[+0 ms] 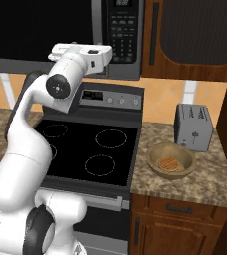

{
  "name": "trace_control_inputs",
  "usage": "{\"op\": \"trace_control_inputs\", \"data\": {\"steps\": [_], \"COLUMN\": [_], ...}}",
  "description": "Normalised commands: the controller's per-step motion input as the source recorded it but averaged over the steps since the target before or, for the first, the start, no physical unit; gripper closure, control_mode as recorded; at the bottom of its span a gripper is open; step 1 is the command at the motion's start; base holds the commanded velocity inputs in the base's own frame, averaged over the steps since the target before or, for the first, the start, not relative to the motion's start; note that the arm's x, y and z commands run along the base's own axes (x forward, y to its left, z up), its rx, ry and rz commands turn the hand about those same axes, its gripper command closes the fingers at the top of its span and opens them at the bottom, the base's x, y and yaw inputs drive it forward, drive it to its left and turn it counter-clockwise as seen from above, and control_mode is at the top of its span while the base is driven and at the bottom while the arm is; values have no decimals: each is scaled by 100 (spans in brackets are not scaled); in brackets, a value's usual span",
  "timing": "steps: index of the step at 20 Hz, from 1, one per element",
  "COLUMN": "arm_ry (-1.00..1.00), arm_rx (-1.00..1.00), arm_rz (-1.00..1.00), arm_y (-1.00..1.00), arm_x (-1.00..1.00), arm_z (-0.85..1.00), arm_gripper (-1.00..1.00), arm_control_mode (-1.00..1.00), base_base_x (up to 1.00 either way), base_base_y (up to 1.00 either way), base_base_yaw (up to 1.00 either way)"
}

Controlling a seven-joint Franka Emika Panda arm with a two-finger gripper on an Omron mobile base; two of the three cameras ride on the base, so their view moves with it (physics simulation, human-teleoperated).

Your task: Open the microwave, place the bowl with waffle inside the microwave, then close the microwave door and turn it on.

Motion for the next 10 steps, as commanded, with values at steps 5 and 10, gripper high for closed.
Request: {"op": "trace_control_inputs", "data": {"steps": [5,10], "arm_ry": [-2,0], "arm_rx": [0,0], "arm_rz": [3,1], "arm_y": [-15,-14], "arm_x": [28,37], "arm_z": [0,3], "arm_gripper": [-100,-100], "arm_control_mode": [-100,-100], "base_base_x": [0,0], "base_base_y": [0,0], "base_base_yaw": [0,0]}}
